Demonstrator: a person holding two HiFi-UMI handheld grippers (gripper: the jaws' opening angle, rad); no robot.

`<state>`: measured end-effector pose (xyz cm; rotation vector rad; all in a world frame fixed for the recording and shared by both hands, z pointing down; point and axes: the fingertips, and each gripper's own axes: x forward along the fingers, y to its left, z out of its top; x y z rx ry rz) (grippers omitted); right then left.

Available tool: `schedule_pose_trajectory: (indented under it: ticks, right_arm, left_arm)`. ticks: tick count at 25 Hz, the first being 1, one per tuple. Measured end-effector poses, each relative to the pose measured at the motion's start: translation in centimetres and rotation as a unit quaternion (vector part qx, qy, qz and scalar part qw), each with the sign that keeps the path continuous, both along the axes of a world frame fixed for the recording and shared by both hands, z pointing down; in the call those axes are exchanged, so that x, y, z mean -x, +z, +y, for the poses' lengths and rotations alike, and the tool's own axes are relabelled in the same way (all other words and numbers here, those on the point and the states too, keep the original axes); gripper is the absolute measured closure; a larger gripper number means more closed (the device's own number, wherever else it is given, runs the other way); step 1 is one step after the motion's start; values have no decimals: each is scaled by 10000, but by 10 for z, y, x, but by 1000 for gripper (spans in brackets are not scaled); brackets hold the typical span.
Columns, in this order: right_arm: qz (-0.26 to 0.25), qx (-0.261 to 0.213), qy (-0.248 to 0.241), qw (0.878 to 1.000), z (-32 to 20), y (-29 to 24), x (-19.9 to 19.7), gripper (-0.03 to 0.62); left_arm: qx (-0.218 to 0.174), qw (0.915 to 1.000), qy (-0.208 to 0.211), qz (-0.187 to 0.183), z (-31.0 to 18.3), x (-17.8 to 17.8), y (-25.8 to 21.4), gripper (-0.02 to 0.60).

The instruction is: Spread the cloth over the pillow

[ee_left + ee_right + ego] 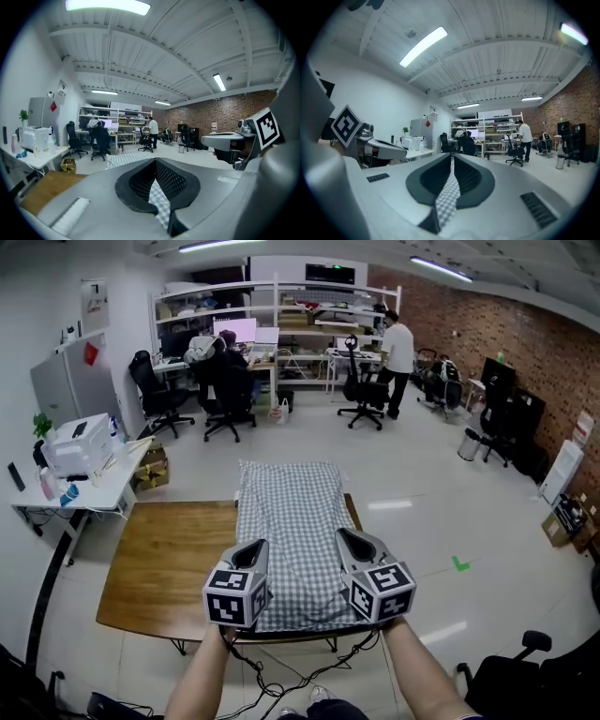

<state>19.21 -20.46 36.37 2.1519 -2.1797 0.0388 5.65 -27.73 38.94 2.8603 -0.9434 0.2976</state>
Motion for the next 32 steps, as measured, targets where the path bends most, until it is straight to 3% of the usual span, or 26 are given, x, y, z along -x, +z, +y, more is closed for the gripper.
schedule_pose_trajectory:
  ticks: [5, 12, 20, 32]
  right_arm:
    - [-81, -37, -23, 10000, 18, -6, 12, 576]
    - [-47, -167, -510, 9985, 43, -13, 40, 592]
    - [-493, -147, -765, 9957, 58, 7, 50, 589]
    - [-482, -73, -927, 9945, 62, 2, 50, 589]
  left_arm:
    - [-108, 9999, 30, 77, 22, 3, -8, 571]
    - [54, 9993, 39, 362, 59, -4, -9, 571]
    - [-28, 9995, 180, 268, 85, -3, 2, 571]
    - [-11, 9994, 258, 213, 97, -8, 1, 571]
